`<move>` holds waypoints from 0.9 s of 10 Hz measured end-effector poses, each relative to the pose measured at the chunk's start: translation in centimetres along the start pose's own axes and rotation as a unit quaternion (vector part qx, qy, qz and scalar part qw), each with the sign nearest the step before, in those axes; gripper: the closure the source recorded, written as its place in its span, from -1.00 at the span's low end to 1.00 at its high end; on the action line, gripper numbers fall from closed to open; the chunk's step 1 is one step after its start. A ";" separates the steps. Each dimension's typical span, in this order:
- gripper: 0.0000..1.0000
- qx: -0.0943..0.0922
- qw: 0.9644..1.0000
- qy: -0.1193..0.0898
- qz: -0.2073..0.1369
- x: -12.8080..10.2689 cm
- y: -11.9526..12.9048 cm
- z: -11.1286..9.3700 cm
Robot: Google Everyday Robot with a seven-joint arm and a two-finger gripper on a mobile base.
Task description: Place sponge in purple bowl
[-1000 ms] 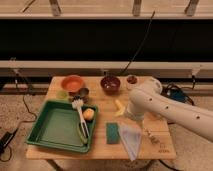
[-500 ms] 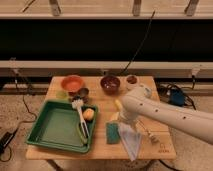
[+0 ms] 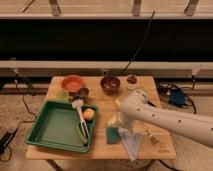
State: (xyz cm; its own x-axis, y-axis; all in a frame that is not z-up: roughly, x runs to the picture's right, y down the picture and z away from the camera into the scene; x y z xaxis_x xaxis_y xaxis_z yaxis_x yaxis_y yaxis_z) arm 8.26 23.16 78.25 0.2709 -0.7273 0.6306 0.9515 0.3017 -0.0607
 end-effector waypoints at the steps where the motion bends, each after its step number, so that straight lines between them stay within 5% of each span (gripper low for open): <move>1: -0.60 -0.002 1.000 0.000 -0.004 -0.2 -0.2 0.5; 9: -0.60 -0.035 0.998 0.005 -0.044 -0.7 -2.2 3.3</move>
State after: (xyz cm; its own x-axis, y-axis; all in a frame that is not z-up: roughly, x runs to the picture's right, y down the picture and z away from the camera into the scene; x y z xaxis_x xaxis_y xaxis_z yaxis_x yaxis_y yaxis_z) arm 5.51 25.05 80.53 0.1873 -0.7553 0.6281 0.9793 0.1932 -0.0596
